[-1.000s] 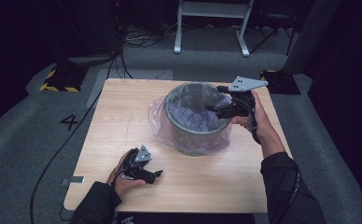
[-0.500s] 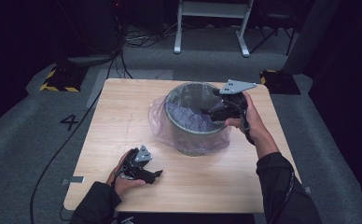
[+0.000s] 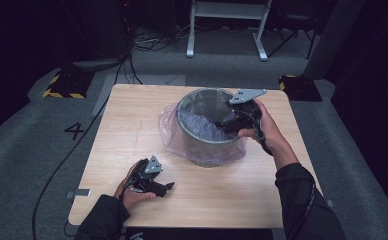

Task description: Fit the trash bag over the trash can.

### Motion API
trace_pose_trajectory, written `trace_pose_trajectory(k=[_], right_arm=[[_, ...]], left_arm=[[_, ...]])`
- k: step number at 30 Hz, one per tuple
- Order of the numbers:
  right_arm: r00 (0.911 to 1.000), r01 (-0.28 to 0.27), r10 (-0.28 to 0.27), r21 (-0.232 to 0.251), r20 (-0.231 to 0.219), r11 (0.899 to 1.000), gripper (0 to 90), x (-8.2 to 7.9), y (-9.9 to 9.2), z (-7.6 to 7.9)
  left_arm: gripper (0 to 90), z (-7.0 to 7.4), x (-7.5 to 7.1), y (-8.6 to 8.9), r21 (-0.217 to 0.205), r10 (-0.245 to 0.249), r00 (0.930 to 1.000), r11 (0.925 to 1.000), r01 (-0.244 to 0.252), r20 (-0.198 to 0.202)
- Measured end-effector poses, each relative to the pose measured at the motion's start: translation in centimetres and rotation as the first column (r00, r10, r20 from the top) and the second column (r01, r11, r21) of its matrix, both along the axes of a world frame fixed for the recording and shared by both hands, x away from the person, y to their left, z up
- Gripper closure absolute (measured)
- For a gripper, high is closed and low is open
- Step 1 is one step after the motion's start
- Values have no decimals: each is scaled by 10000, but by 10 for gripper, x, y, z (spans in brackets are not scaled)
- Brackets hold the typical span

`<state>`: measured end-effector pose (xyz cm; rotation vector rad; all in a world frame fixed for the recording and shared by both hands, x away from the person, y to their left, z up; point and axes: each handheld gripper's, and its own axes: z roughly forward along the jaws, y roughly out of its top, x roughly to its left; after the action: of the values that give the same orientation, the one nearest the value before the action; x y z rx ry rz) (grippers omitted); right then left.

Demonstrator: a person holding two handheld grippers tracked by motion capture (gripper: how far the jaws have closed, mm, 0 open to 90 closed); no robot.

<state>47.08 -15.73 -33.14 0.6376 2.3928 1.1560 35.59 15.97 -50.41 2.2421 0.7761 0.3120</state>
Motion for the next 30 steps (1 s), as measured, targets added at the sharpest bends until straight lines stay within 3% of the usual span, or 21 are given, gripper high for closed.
trace_pose_trajectory(k=[8,18,22,30], right_arm=[[9997,-26,21,-237,-224,9997,183,1,1,-1],[9997,-29,6,-877,-263,9961,198,3,8,-1],[9978,-266,182,-1328,-641,9908,205,5,11,-5],[9883,-392,136,-1670,-1520,9852,203,11,15,-4]], left_arm=[[141,0,0,0,3,-2,10000,10000,2,1],[141,0,0,0,2,-1,10000,10000,1,13],[141,0,0,0,-11,5,10000,10000,-5,21],[141,0,0,0,1,0,10000,10000,0,12]])
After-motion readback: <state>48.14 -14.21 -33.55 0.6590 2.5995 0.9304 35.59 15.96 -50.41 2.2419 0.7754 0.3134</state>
